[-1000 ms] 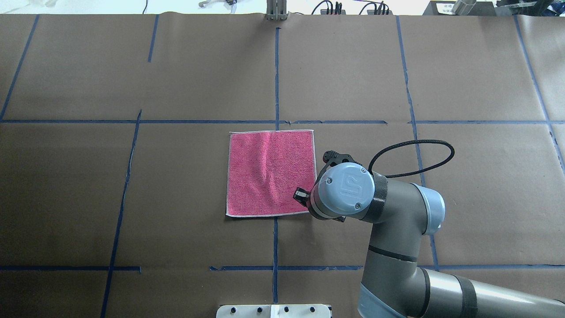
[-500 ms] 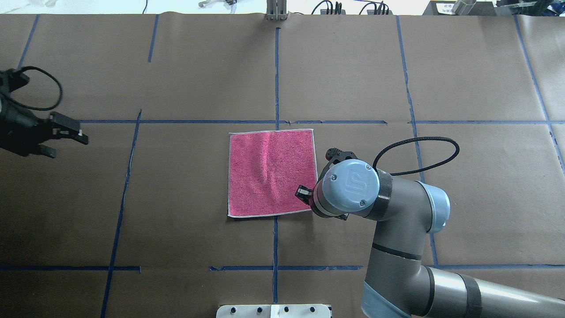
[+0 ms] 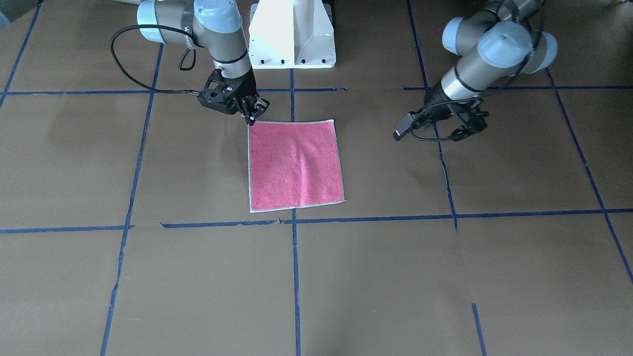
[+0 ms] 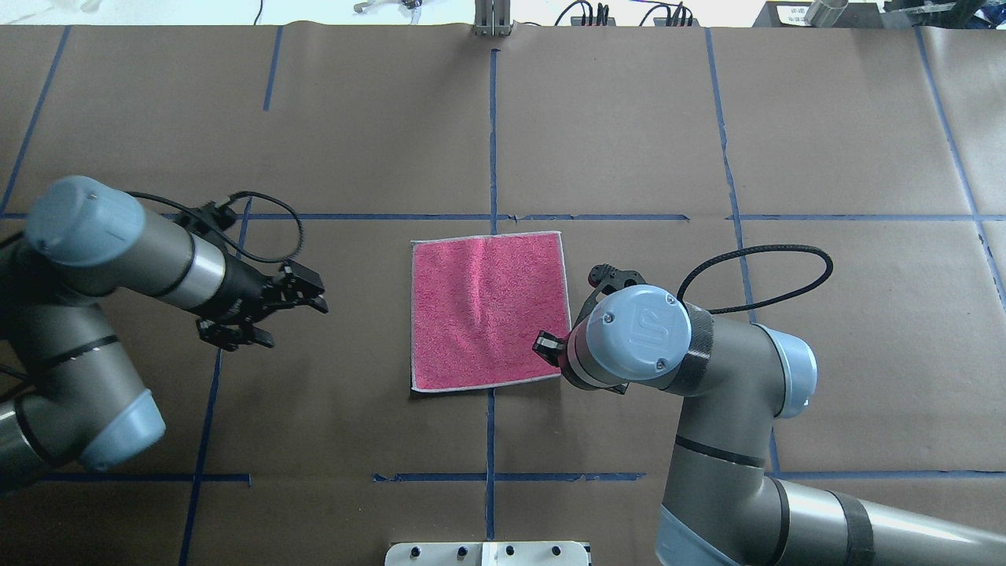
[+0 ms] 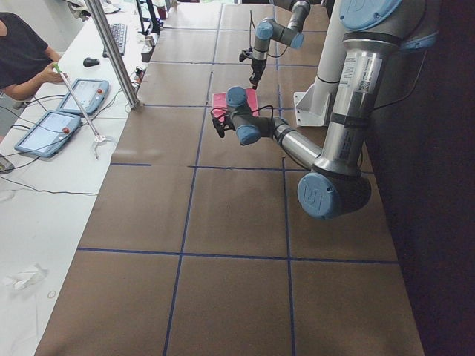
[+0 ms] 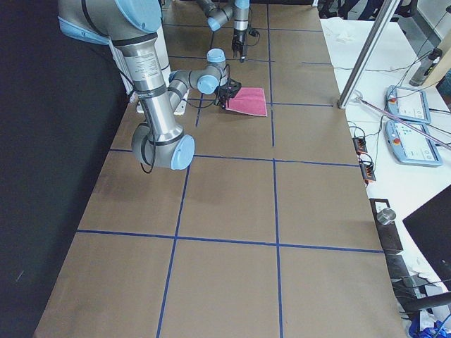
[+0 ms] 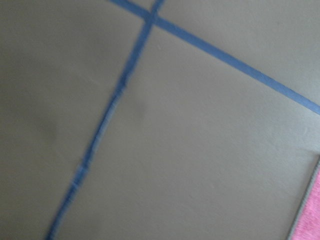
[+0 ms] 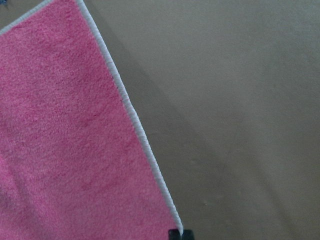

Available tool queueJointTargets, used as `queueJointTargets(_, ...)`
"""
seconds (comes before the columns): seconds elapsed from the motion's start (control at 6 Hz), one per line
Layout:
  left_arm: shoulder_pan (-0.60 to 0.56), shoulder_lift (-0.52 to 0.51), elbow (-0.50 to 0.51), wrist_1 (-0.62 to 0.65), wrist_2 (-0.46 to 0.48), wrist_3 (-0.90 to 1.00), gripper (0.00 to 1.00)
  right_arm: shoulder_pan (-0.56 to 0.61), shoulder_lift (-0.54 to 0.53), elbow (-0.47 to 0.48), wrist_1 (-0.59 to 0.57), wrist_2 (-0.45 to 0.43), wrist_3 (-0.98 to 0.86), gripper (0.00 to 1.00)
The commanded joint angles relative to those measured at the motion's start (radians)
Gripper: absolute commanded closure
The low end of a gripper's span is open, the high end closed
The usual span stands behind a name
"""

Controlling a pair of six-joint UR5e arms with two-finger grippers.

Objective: Fold towel twice with both arms
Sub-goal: 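Bring the left gripper to the towel's other near corner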

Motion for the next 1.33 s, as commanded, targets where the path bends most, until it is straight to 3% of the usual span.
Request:
queueJointTargets(0.0,0.154,-0.188,0.001,0.253,0.185,-0.105,0.06,0.0,-0.001,0.004,0.0,0.0,0.0,0.94)
queueJointTargets(0.17,0.198,-0.212,0.007,0.263,0.222,-0.136,0.06,0.0,-0.002,0.004,0.0,0.0,0.0,0.94)
queueJointTargets(0.83,0.218,-0.224,0.033,0.26,0.223,-0.136,0.15,-0.002,-0.002,0.002,0.0,0.0,0.0,0.92)
queueJointTargets(1.17,0.221,-0.245,0.062,0.26,0.223,-0.136,0.15,-0.002,-0.002,0.002,0.0,-0.001,0.003,0.98)
